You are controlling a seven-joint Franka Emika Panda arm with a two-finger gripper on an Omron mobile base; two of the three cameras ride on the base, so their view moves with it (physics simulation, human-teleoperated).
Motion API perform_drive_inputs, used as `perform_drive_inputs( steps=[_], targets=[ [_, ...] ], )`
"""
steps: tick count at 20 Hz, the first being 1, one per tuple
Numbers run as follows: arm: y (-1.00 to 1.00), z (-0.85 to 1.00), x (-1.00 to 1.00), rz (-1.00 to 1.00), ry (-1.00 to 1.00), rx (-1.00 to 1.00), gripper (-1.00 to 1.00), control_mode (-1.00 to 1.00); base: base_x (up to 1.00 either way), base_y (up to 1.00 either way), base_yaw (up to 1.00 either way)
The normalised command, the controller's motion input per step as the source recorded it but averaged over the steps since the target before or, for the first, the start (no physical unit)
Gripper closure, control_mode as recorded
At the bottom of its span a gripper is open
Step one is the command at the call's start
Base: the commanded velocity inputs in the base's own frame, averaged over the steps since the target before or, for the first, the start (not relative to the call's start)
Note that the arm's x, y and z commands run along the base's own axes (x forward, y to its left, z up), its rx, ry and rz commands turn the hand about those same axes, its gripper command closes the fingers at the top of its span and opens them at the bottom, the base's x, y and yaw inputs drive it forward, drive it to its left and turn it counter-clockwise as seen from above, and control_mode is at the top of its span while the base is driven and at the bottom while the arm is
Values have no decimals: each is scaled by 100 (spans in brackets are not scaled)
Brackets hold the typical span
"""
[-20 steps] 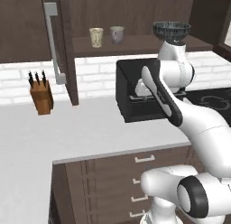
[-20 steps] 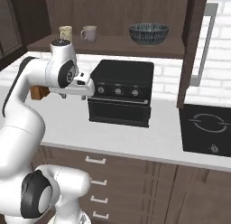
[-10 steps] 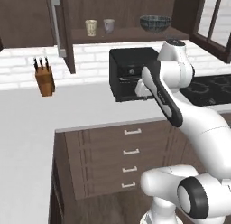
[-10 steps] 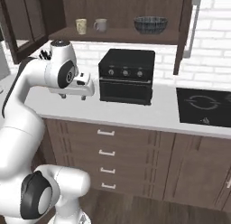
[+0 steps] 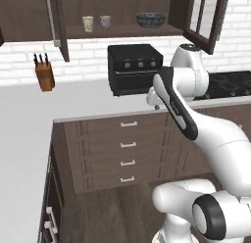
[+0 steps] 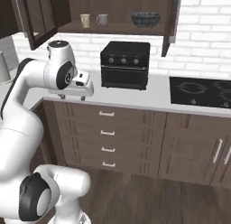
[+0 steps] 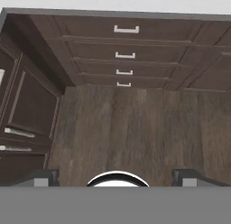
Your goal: Gather all objects into one cabinet and sort the glasses and bowls to opposite sides.
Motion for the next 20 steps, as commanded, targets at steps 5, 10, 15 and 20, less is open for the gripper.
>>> perform_drive_inputs(
  steps=[5, 10, 15, 20],
  targets=[
    [0, 0, 0, 0, 0, 0, -100, 100, -46, -72, 0],
    [0, 0, 0, 0, 0, 0, -100, 100, -20, -95, 0],
    [0, 0, 0, 0, 0, 0, -100, 100, -15, -96, 0],
    [0, 0, 0, 0, 0, 0, -100, 100, -12, -86, 0]
  ],
)
